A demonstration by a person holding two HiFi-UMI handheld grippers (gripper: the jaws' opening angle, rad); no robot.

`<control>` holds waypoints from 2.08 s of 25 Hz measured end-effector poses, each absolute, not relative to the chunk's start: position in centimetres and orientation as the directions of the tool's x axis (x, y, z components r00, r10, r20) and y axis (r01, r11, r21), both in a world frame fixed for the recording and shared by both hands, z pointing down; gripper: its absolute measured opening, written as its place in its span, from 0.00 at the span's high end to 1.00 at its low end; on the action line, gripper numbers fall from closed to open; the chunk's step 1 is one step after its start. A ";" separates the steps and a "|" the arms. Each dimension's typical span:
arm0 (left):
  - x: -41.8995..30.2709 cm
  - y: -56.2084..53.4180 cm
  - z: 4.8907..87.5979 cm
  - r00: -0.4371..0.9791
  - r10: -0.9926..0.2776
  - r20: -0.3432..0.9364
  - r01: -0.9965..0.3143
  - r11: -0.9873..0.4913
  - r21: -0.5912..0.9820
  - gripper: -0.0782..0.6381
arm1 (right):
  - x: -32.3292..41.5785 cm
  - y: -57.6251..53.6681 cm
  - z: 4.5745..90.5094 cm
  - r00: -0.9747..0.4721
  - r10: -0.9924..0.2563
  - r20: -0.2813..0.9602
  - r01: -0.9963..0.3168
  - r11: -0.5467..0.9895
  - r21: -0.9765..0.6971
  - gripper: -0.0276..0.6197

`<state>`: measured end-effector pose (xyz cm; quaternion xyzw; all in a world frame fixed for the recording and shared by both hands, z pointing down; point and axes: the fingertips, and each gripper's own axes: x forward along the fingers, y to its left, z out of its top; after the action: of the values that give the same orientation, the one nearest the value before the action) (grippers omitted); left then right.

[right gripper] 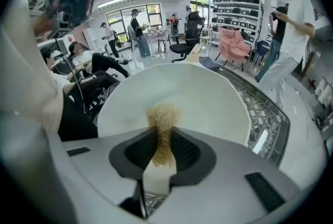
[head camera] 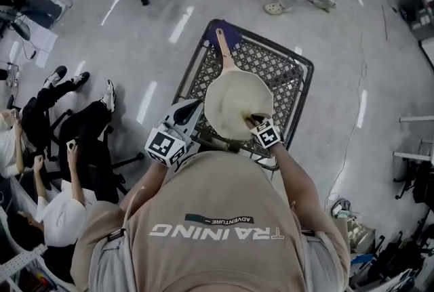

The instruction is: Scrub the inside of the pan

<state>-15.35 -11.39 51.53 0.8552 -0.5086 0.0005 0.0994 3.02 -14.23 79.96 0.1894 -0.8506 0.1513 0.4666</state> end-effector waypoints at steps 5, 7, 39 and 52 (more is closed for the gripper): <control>-14.6 -12.8 51.2 0.530 -0.841 0.109 -0.846 -0.513 0.147 0.87 | 2.5 -14.8 74.4 -0.643 -0.305 0.702 -0.543 0.829 -0.137 0.82; -13.8 -13.5 50.7 0.543 -0.833 0.106 -0.837 -0.527 0.147 0.87 | 2.9 -15.5 71.2 -0.678 -0.359 0.642 -0.558 0.820 -0.131 0.82; -10.1 -13.5 46.8 0.612 -0.786 0.083 -0.791 -0.606 0.084 0.87 | 16.8 -17.6 64.9 -0.515 -0.682 0.519 -0.850 0.483 -0.210 0.82; -9.1 -10.7 48.3 0.571 -0.808 0.142 -0.821 -0.564 0.091 0.87 | 19.3 -9.2 81.2 -0.413 -0.385 0.825 -0.900 0.311 -0.306 0.80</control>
<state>-9.09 -10.67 48.35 0.8834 -0.4610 0.0423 0.0734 19.31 -9.16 81.25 0.4333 -0.7415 0.3960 0.3250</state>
